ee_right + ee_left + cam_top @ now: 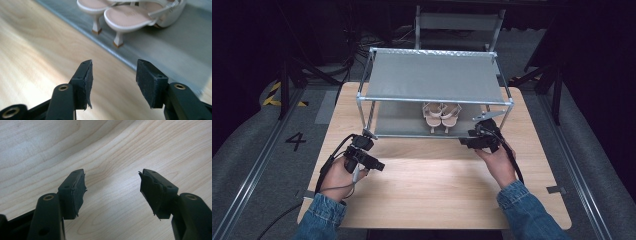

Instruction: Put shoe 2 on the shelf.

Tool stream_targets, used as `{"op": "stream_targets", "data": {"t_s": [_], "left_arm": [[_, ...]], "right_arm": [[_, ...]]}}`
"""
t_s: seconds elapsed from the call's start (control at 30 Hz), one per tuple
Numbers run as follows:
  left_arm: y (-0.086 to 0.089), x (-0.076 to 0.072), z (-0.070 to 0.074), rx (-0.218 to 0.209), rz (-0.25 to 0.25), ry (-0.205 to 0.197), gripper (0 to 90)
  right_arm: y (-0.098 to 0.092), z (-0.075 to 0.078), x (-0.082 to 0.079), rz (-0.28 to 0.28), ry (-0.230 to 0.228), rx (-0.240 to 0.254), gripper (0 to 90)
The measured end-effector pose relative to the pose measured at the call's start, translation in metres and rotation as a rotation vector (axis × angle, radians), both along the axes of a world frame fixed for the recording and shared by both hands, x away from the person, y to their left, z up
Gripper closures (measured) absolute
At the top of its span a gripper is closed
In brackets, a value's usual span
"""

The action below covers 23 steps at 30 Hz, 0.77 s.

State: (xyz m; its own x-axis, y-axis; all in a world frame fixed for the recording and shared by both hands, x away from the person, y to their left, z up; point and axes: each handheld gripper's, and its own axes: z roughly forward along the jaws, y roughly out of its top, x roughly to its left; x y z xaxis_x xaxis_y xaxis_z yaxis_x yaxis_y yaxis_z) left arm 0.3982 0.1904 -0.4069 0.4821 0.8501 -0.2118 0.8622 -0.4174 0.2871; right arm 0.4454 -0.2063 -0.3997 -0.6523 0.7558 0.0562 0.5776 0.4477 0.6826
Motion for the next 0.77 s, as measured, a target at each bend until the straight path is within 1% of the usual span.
{"op": "stream_targets", "data": {"t_s": [0.1,0.2,0.3,0.37,0.4,0.43,0.47,0.5,0.57,0.6,0.7,0.77], "left_arm": [[-0.001,0.002,0.0,-0.002,-0.004,0.004,36.0],[-0.002,0.003,-0.001,0.006,-0.015,-0.003,35.8],[-0.002,0.003,-0.003,0.005,-0.014,0.01,35.7],[-0.002,0.004,-0.004,0.004,-0.009,0.008,35.4],[-0.001,0.004,-0.004,0.005,-0.009,0.007,35.4],[-0.001,0.004,-0.003,0.008,-0.01,0.001,35.4],[-0.002,0.003,-0.003,0.0,-0.006,0.0,35.1],[-0.002,0.003,-0.002,0.001,-0.011,-0.007,35.0],[-0.001,0.003,-0.002,0.002,-0.012,-0.01,34.4],[-0.001,0.003,-0.002,0.002,-0.012,-0.014,34.0],[0.0,0.003,-0.002,0.006,-0.011,-0.017,33.2],[0.001,0.003,-0.004,0.007,-0.013,-0.026,32.3]], "right_arm": [[-0.013,0.003,-0.011,0.007,0.021,0.002,46.2],[-0.025,0.003,-0.021,0.007,0.02,0.003,45.1],[-0.038,0.001,-0.032,0.004,0.024,-0.02,45.1],[-0.051,-0.003,-0.04,-0.011,0.032,-0.026,45.1],[-0.054,-0.004,-0.042,-0.016,0.031,-0.026,44.7],[-0.059,-0.006,-0.043,-0.019,0.041,-0.026,44.0],[-0.065,-0.009,-0.043,-0.026,0.053,-0.03,43.2],[-0.069,-0.011,-0.044,-0.038,0.065,-0.029,42.8],[-0.079,-0.016,-0.045,-0.07,0.102,-0.009,42.7],[-0.084,-0.018,-0.046,-0.076,0.11,-0.007,42.7],[-0.094,-0.024,-0.046,-0.097,0.124,-0.011,41.4],[-0.099,-0.026,-0.045,-0.113,0.129,-0.003,40.0]]}}
